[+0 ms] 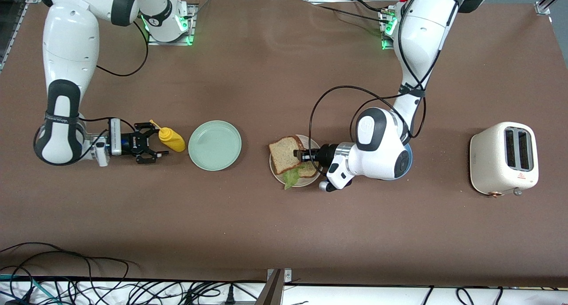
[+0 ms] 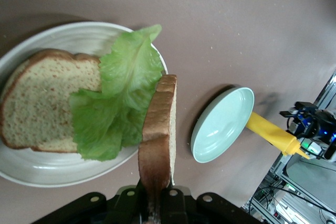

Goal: Make sandwich on beige plate with both arms
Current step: 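Lower the bread onto the lettuce while the right gripper releases the mustard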

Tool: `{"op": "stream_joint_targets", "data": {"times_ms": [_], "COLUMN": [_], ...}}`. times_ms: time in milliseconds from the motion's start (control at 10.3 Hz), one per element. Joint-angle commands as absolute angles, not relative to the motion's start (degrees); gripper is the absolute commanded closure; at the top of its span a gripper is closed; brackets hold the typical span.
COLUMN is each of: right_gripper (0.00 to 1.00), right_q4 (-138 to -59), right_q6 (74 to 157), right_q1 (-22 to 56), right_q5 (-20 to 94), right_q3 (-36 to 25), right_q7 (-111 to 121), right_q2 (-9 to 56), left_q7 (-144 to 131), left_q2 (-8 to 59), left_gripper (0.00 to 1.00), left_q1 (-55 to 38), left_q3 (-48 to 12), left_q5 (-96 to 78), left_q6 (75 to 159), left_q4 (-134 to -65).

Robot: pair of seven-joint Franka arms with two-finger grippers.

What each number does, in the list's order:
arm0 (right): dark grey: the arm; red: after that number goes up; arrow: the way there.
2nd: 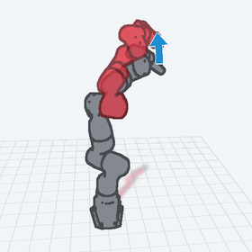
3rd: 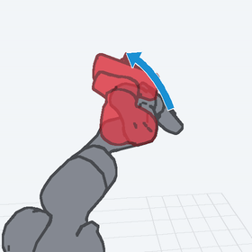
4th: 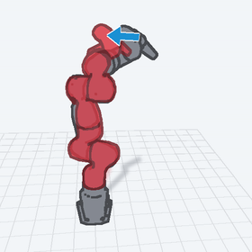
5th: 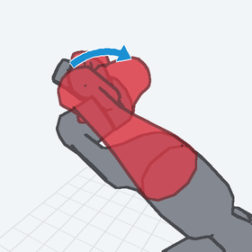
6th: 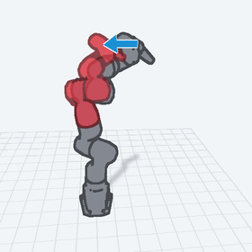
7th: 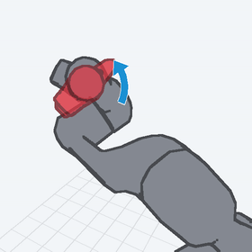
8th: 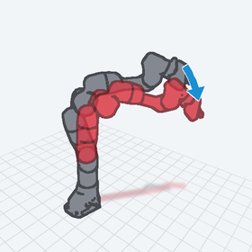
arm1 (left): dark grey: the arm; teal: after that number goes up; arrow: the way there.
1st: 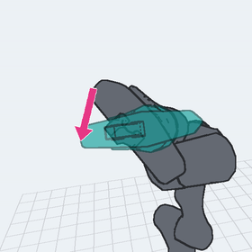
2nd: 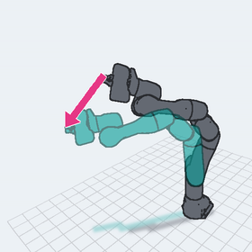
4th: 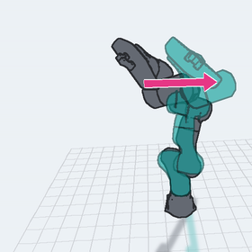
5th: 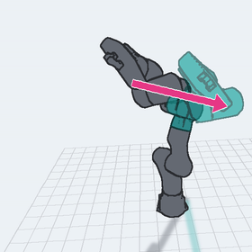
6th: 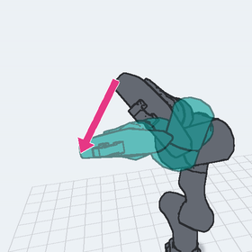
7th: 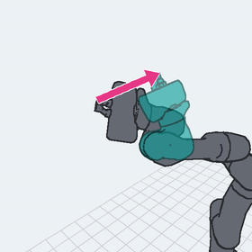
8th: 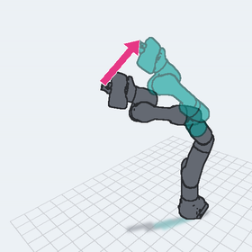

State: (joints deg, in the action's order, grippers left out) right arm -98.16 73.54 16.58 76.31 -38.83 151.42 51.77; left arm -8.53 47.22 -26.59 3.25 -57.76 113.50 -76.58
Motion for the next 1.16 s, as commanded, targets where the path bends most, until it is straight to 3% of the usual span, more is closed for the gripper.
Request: {"op": "stream_joint_targets", "data": {"times_ms": [0, 290, 387, 483, 580, 677, 1063], "right_gripper": [0.00, 0.00, 0.00, 0.00, 0.00, 0.00, 0.00], "right_q4": [-91.8, -85.8, -84.9, -83.9, -81.8, -79.8, -71.1], "right_q6": [72.0, 70.6, 70.6, 70.6, 70.3, 69.0, 64.4], "right_q1": [12.2, 11.2, 11.5, 11.6, 11.7, 12.2, 12.8], "right_q5": [68.9, 61.1, 60.3, 59.4, 58.4, 57.7, 52.0], "right_q3": [-39.1, -40.9, -41.6, -41.7, -41.6, -41.8, -43.0], "right_q7": [145.5, 132.0, 126.7, 119.9, 113.1, 108.0, 87.8], "right_q2": [51.3, 49.9, 49.2, 48.1, 47.3, 47.0, 44.1], "left_q7": [-7.5, -4.4, -3.5, -0.6, 2.3, 2.9, 2.8], "left_q2": [49.0, 49.1, 49.5, 49.7, 49.9, 50.2, 50.0], "left_gripper": [1.00, 0.99, 0.79, 0.48, 0.06, 0.00, 0.00], "left_q1": [-27.2, -26.5, -25.9, -24.8, -24.0, -23.1, -22.4], "left_q3": [4.1, 4.6, 4.7, 4.7, 4.7, 4.7, 4.9], "left_q5": [-59.2, -59.1, -59.1, -59.1, -59.1, -59.2, -58.9], "left_q6": [114.6, 114.8, 114.7, 114.7, 114.7, 114.7, 114.7], "left_q4": [-75.0, -75.6, -75.7, -75.8, -75.8, -75.8, -75.8]}}
